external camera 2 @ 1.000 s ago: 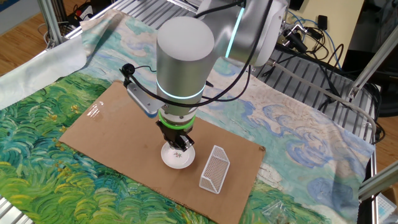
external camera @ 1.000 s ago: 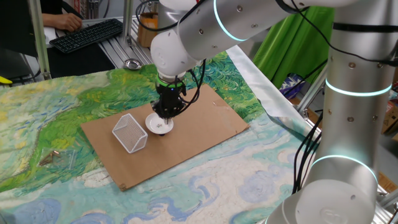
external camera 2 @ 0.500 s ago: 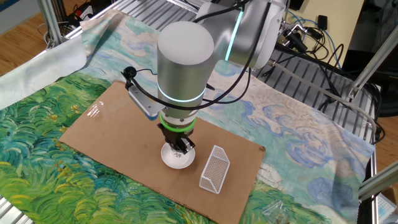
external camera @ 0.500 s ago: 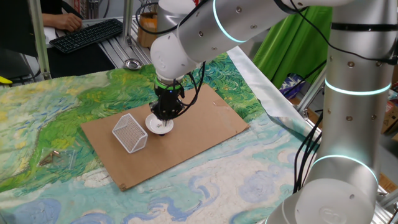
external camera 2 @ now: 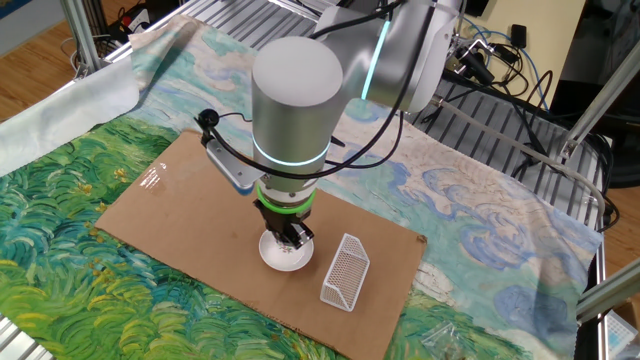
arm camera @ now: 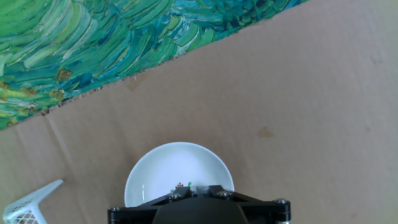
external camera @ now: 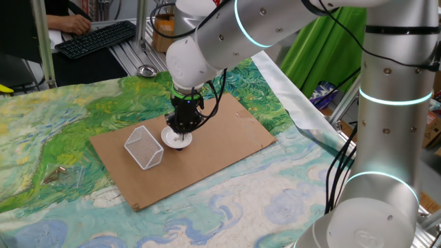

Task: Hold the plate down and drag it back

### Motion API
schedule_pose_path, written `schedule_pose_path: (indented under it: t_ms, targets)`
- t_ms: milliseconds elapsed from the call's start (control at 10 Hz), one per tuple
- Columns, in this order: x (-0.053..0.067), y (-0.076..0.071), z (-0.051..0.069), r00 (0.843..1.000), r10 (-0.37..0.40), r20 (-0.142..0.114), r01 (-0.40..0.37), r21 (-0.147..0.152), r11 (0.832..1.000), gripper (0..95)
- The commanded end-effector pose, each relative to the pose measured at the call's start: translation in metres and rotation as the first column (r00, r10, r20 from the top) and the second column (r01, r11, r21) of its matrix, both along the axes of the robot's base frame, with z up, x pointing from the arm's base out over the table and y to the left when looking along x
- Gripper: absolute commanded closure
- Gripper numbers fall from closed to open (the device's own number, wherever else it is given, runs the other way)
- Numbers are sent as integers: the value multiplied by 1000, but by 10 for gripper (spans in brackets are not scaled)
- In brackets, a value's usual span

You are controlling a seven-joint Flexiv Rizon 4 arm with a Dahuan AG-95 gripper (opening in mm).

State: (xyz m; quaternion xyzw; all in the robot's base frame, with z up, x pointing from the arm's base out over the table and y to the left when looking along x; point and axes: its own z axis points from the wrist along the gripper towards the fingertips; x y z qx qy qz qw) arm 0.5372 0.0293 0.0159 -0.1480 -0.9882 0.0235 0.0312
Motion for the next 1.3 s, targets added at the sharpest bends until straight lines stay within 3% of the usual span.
schedule_pose_path:
  t_ms: [100, 400, 800, 1000, 1100, 1300]
  targets:
    - [-1, 2, 0, 1000, -4, 1, 4, -1, 1000, 570]
    - [-2, 6, -1, 1000, -11, 3, 11, 3, 1000, 570]
    - [-2, 6, -1, 1000, -8, 6, 8, -33, 999, 570]
    - [-2, 7, 1, 1000, -20, 5, 20, -26, 999, 570]
    - [-2, 7, 0, 1000, -26, 6, 26, -27, 999, 380]
    - [-2, 7, 0, 1000, -29, 6, 29, -18, 999, 380]
